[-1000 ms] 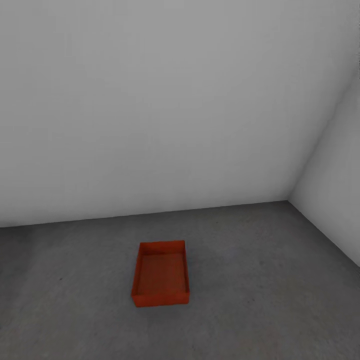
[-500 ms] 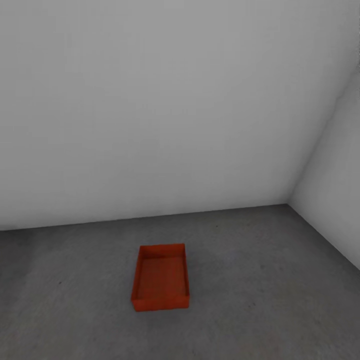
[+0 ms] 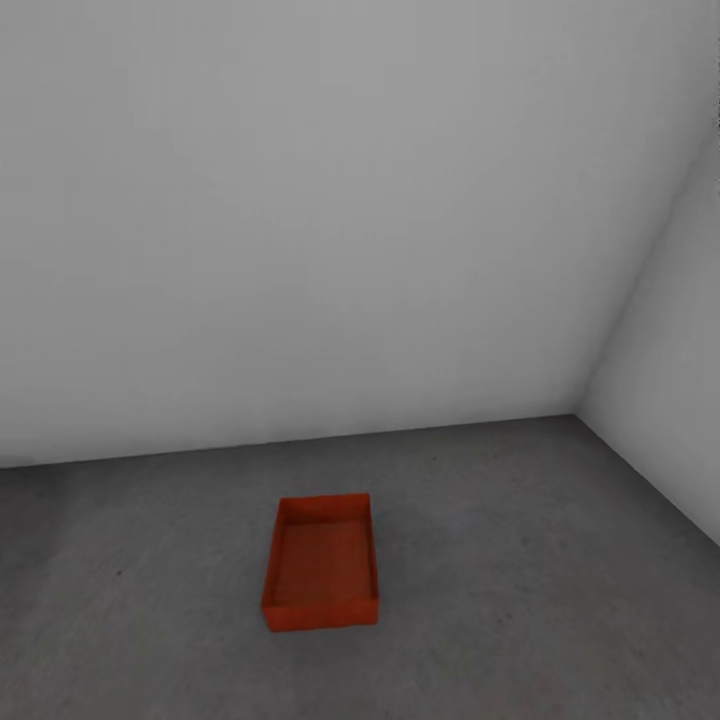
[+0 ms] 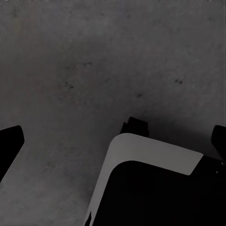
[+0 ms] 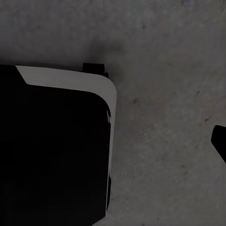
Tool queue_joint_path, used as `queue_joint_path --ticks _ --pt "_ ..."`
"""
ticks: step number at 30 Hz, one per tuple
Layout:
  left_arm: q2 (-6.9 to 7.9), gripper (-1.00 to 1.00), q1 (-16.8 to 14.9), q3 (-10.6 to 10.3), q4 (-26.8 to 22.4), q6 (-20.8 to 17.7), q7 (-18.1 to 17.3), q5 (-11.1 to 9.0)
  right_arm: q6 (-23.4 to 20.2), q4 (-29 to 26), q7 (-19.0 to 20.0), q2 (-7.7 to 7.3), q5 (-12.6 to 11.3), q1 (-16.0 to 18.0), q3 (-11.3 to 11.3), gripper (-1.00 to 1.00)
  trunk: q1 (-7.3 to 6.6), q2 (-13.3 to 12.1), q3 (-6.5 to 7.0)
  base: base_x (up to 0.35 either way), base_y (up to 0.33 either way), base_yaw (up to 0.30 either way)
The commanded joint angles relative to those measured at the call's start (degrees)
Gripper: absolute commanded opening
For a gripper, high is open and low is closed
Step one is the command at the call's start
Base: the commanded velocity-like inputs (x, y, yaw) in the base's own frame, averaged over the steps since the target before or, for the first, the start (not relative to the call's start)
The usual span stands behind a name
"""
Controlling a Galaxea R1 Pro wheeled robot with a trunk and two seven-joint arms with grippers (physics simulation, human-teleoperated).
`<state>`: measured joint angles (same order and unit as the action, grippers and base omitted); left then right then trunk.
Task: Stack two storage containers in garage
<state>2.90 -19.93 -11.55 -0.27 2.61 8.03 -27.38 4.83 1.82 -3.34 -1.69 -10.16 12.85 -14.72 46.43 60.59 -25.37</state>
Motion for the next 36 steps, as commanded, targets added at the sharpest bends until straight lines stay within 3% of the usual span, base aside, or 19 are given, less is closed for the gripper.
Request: queue_joint_path --ticks 1,36 --pt "0.0 1.0 0.0 -0.5 0.0 0.1 0.1 -0.5 0.4 0.2 0.0 0.02 -0.6 0.1 -0.5 1.0 0.0 0.0 0.04 0.0 0.0 0.0" --pt "0.0 1.0 0.0 -0.5 0.0 0.1 0.1 -0.5 1.2 0.2 -0.2 0.37 -0.6 -0.7 -0.5 1.0 0.0 0.0 3.13 0.0 0.0 0.0"
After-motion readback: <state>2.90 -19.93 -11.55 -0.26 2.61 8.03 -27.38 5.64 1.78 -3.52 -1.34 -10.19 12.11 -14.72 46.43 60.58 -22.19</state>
